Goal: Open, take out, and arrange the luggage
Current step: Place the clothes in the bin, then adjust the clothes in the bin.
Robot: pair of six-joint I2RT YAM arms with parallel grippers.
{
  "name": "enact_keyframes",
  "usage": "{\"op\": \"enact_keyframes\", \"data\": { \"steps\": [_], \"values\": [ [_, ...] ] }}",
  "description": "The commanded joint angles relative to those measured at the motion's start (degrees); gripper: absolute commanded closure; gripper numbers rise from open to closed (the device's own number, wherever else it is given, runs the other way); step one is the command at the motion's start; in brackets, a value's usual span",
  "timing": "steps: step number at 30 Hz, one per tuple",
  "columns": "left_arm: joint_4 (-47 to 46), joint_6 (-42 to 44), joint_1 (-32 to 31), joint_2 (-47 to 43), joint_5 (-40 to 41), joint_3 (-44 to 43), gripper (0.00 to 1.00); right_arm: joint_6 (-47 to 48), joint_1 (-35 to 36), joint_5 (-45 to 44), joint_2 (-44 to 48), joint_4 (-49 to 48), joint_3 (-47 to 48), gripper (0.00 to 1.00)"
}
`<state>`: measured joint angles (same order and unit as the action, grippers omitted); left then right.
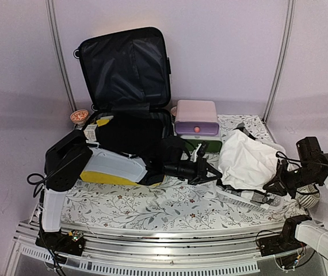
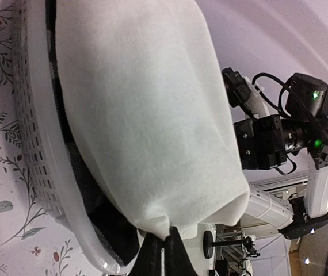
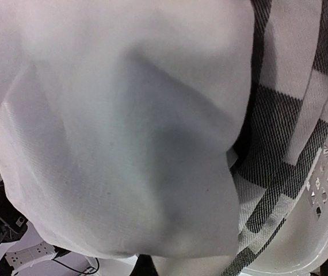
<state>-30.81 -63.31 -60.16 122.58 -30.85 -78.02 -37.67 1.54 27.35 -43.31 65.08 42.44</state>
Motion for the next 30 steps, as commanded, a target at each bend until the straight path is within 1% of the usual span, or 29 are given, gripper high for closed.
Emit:
{"op": "enact_keyframes", "data": {
  "steps": [1, 2, 3, 4, 5, 6, 8, 9, 12, 13, 15, 18, 19, 20, 21, 22, 23, 24, 25, 26, 28, 30],
  "values": [
    [7.55, 4.48, -2.04, -1.83, 0.97, -1.82, 1.0, -4.57, 3.4, -2.37, -0.18, 0.02, -1.43, 0.98],
    [7.66, 4.23, -2.04, -1.87, 0.97, -1.71, 1.0, -5.1, 3.66, -2.87, 0.07, 0.49, -1.02, 0.98],
    [7.8, 4.21, -1.96, -2.04, 1.16, -1.62, 0.99, -5.32, 3.72, -3.45, 0.39, 1.15, -0.28, 0.94],
    [8.3, 4.54, -1.72, -2.33, 1.38, -1.66, 0.93, -5.74, 3.73, -3.71, 0.6, 1.71, 0.85, 0.85],
    [9.08, 5.08, -1.5, -2.92, 1.98, -1.69, 0.84, -5.86, 3.68, -4.02, 0.82, 2.23, 2.24, 0.78],
    [9.99, 5.8, -1.15, -3.68, 2.75, -1.65, 0.73, -6.11, 3.73, -4.56, 0.95, 2.58, 4.24, 0.7],
    [13.18, 8.14, -0.46, -5.91, 4.78, -1.73, 0.6, -6.68, 3.72, -5.89, 0.65, 3.14, 8.89, 0.53],
    [14.96, 9.11, -0.01, -7.21, 5.9, -1.85, 0.54, -6.72, 3.69, -6.82, -0.1, 3.66, 12.92, 0.5],
    [19.84, 11.74, 1.08, -12.08, 9.44, -1.89, 0.38, -4.51, 3.71, -10.38, -3.89, 4.76, 21.78, 0.49],
    [21.02, 12.51, 1.32, -13.12, 10.28, -1.81, 0.34, -3.72, 3.73, -10.96, -5.05, 4.71, 24.18, 0.49],
    [23.01, 13.73, 1.56, -14.51, 11.43, -2.02, 0.3, -1.19, 3.71, -9.53, -7.09, 2.22, 28.07, 0.51],
    [25.08, 15.34, 1.99, -15.7, 12.78, -2.5, 0.29, 4.25, 3.71, -2.54, -10.14, -4.47, 29.99, 0.54],
    [25.76, 16.02, 2.3, -16.04, 13.2, -2.61, 0.29, 5.8, 3.73, 2.07, -11.1, -7.66, 29.04, 0.56],
    [26.39, 16.59, 2.72, -16.55, 13.65, -2.74, 0.29, 6.96, 3.73, 7.71, -11.83, -12.02, 26.78, 0.6],
    [26.94, 17.4, 3.07, -17.3, 14.09, -2.71, 0.29, 6.9, 3.73, 12.94, -12.42, -16.87, 23.95, 0.66],
    [27.84, 18.31, 3.67, -18.07, 14.72, -2.65, 0.29, 5.88, 4.23, 18.07, -12.6, -25.64, 19.16, 0.72],
    [28.74, 19.15, 4.3, -19.03, 15.42, -2.73, 0.29, 4.34, 5.12, 21.62, -12.52, -32.38, 15.84, 0.78],
    [29.71, 20.22, 5.07, -20.2, 16.18, -2.75, 0.29, 0.93, 6.36, 23.6, -12.42, -38.48, 12.91, 0.92],
    [30.81, 21.29, 5.79, -21.37, 17.09, -2.75, 0.29, -0.8, 7.77, 24.3, -12.57, -43.42, 10.76, 0.96],
    [31.86, 22.41, 6.39, -22.65, 18.26, -2.71, 0.29, -2.47, 9.36, 23.92, -13.38, -46.77, 9.28, 0.97],
    [34.06, 24.71, 7.8, -25.11, 20.57, -2.55, 0.28, -3.7, 11.58, 22.63, -15.85, -49.04, 7.6, 0.98],
    [35.78, 26.55, 9.33, -27.85, 22.94, -2.18, 0.28, -3.15, 12.55, 21.49, -18.31, -48.76, 6.05, 0.98]
  ]
}}
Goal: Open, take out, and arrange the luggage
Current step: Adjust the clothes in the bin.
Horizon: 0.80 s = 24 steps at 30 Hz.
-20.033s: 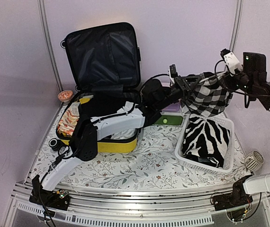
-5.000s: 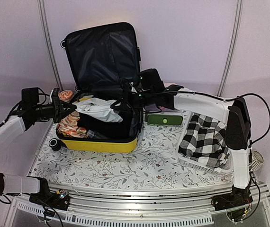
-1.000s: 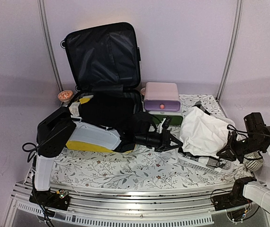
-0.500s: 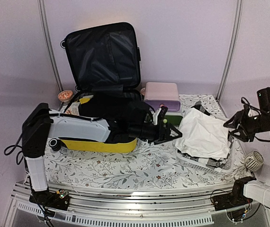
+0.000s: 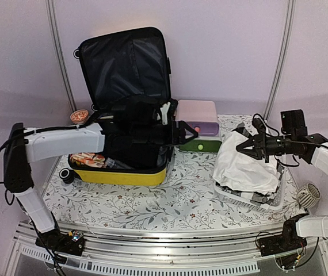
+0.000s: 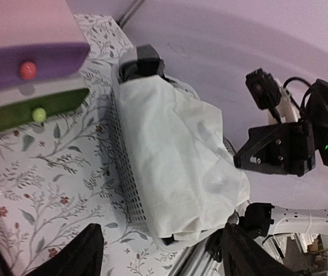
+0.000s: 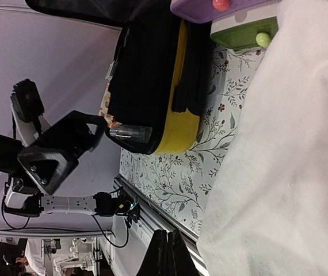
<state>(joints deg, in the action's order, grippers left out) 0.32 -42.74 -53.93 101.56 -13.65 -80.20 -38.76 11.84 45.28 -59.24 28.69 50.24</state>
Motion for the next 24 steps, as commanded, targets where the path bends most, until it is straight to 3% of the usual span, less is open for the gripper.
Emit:
{"op": "enact_keyframes", "data": {
  "steps": [1, 7, 10, 12, 14, 16, 24],
  "values": [
    [5.23, 6.64, 3.7, -7.82, 6.46, 0.37, 0.28, -1.69, 2.36, 2.49, -3.17, -12.25, -2.99, 0.98],
    [6.12, 7.78, 6.66, -12.67, 8.19, 3.94, 0.27, -1.2, 2.32, -9.94, -3.76, -9.86, -16.05, 0.99],
    [5.87, 7.77, 7.45, -13.56, 8.32, 5.41, 0.27, -6.49, 2.2, -14.13, -2.83, -14.36, -24.91, 0.99],
    [6.13, 7.67, 7.71, -13.61, 8.2, 5.67, 0.27, -9.44, 2.06, -20.07, -1.53, -11.52, -27.62, 0.99],
    [6.3, 7.76, 7.7, -13.66, 8.24, 5.82, 0.27, -11.76, 2.05, -28.03, 0.97, -6.7, -27.45, 0.99],
    [6.03, 7.81, 7.86, -13.6, 8.31, 6.14, 0.27, -13.19, 1.97, -30.51, 3.99, -6.17, -26.86, 0.99],
    [5.84, 8.41, 8.41, -14.11, 8.08, 5.74, 0.27, -3.02, 1.96, -20.9, 3.82, -4.79, -11.22, 0.98]
  ]
}}
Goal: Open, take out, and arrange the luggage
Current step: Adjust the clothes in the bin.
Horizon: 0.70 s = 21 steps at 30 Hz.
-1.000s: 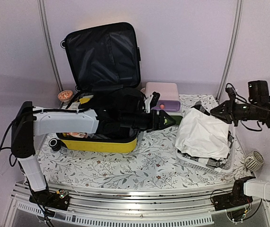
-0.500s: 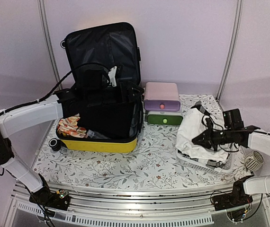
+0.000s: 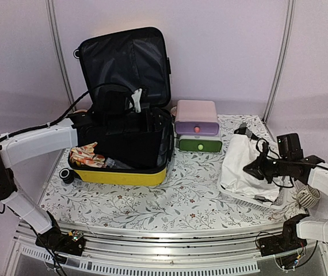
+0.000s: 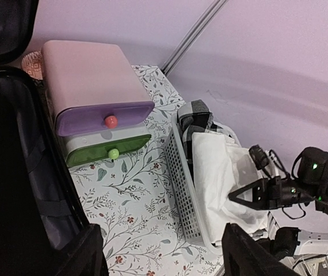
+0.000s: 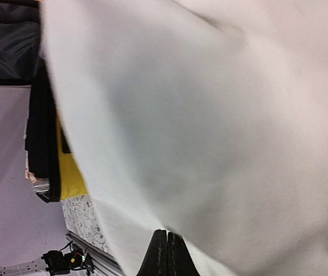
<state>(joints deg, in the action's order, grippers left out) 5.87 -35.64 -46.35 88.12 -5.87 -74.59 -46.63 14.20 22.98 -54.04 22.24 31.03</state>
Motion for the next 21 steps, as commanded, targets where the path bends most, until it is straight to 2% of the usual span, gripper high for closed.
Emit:
{"op": "enact_keyframes", "data": {
  "steps": [1, 6, 9, 13, 16, 21],
  "values": [
    [0.42, 1.49, 0.87, -0.9, 0.46, 0.14, 0.27, 6.35, -0.46, 2.89, -2.53, 1.67, 10.05, 0.98],
    [2.71, 2.54, 1.79, -3.0, 1.82, 0.27, 0.26, 11.57, -1.67, 9.84, -9.61, -0.11, 17.92, 0.98],
    [4.22, 2.94, 2.9, -5.04, 3.38, 1.06, 0.2, 11.93, -4.1, 13.22, -13.76, -4.11, 18.73, 0.98],
    [5.83, 3.17, 5.51, -8.43, 3.45, 2.98, 0.15, 10.75, -9.85, 16.94, -18.54, -11.33, 14.8, 0.99],
    [6.34, 3.52, 7.41, -11.55, 4.51, 5.39, 0.02, 10.71, -13.56, 14.86, -21.73, -16.48, 9.33, 0.99],
    [6.85, 3.93, 11.26, -16.82, 7.67, 9.86, 0.02, 9.14, -18.56, 16.47, -28.52, -24.31, 2.68, 0.99]
  ]
}}
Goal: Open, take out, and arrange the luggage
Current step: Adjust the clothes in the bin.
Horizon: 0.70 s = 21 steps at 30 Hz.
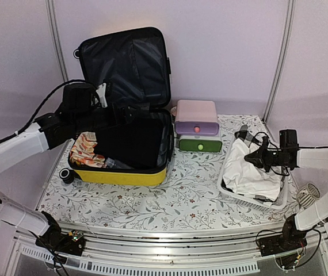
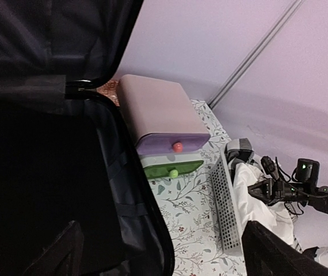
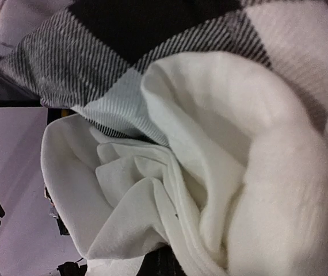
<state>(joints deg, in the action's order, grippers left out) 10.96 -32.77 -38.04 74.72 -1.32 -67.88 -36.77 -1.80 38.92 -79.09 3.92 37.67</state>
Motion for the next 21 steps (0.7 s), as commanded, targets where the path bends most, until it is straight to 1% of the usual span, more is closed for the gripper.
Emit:
{"op": "enact_keyframes", "data": {
  "steps": [1, 3, 5, 8, 11, 13, 16, 18, 20, 21],
  "values": [
    [1.76, 1.33, 4.1, -4.37, 3.08, 3.99, 0.02, -0.98, -2.68, 0.05, -2.73, -6.2, -4.01, 0.99],
    [2.15, 2.01, 6.5, -6.0, 2.11, 5.33, 0.02, -0.49, -2.64, -1.94, 0.17, -5.1, -3.07, 0.99],
    [4.25, 2.35, 9.06, -6.85, 2.45, 5.81, 0.02, 1.32, -2.55, -4.52, 3.67, -1.36, -0.42, 0.98],
    [12.07, 2.22, 13.69, -6.6, 3.46, 4.62, 0.02, 6.6, -1.47, -9.37, 7.82, 7.68, 5.95, 0.98],
    [17.25, 2.76, 18.89, -5.91, 0.63, 5.09, 0.03, 11.5, 2.89, -15.41, 9.87, 14.2, 13.34, 0.95],
    [17.73, 3.5, 21.9, -5.9, -3.23, 7.0, 0.07, 13.05, 6.55, -16.15, 9.65, 16.3, 17.02, 0.92],
    [17.58, 3.62, 26.1, -5.08, -8.63, 9.78, 0.12, 13.66, 12.18, -15.52, 8.25, 16.72, 20.87, 0.87],
    [17.52, 3.81, 27.7, -4.05, -9.3, 11.03, 0.14, 13.37, 15.69, -14.14, 7.14, 14.89, 22.19, 0.84],
    [16.55, 4.36, 28.6, -2.92, -9.35, 12.35, 0.14, 12.71, 18.39, -11.59, 6.21, 11.04, 22.38, 0.82],
    [15.94, 4.76, 29.03, -2.26, -9.65, 12.66, 0.13, 12.13, 19.5, -10.37, 5.52, 9.42, 22.44, 0.78]
  ]
}}
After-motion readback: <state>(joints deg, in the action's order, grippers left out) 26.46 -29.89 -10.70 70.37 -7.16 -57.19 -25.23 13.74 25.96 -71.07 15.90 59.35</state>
